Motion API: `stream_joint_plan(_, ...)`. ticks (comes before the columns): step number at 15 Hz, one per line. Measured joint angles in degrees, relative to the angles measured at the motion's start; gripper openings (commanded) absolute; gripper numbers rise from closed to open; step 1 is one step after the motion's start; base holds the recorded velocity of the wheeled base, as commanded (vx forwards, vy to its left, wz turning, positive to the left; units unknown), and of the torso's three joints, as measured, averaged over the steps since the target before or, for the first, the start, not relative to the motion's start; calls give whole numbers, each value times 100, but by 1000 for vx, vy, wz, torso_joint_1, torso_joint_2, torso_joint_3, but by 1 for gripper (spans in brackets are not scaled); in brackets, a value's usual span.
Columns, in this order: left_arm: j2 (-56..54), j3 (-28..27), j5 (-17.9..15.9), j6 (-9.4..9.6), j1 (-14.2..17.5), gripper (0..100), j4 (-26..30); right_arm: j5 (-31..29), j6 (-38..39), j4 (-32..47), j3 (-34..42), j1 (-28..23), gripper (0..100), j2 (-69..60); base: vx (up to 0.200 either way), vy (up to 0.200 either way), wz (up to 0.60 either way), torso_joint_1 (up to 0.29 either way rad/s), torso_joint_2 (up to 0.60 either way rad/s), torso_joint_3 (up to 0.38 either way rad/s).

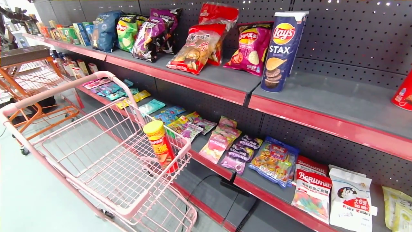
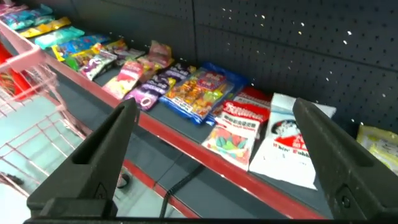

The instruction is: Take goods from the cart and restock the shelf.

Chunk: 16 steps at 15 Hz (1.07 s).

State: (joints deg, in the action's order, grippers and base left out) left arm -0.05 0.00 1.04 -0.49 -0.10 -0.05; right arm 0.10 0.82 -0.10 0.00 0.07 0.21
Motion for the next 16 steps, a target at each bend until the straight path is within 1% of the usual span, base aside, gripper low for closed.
stream_joint_plan(3,2,0,-30,35,-4,100,-2,6,-57,-1,0,0,100,0,0,0,0,-43,149,113)
stream_joint_plan(4,2,0,-113,49,-12,100,5,9,-66,-9,0,-7,100,0,0,0,0,-17,51,36)
stream_joint_plan(7,2,-18,-157,183,-4,100,-57,12,-60,-4,0,2,100,0,0,0,0,0,0,0)
stream_joint_plan(8,38,-184,-158,182,-26,100,-106,17,-52,-9,0,0,100,0,0,0,0,0,0,0)
stream_joint_plan(10,352,-791,-111,46,-63,100,-150,15,-57,-6,0,4,100,0,0,0,0,0,0,0)
stream_joint_plan(12,1292,-1688,40,-71,-106,100,-246,11,-61,-9,0,-2,100,0,0,0,0,0,0,0)
stream_joint_plan(13,1907,-2042,85,-101,-111,100,-413,0,-63,-6,0,-2,100,0,0,0,0,0,0,0)
stream_joint_plan(14,2578,-2274,101,-165,-111,100,-723,-2,-71,-6,0,4,100,0,0,0,0,0,0,0)
stream_joint_plan(16,4029,-2406,-30,-323,-117,100,-1568,-2,-61,-6,0,0,100,0,0,0,0,0,0,0)
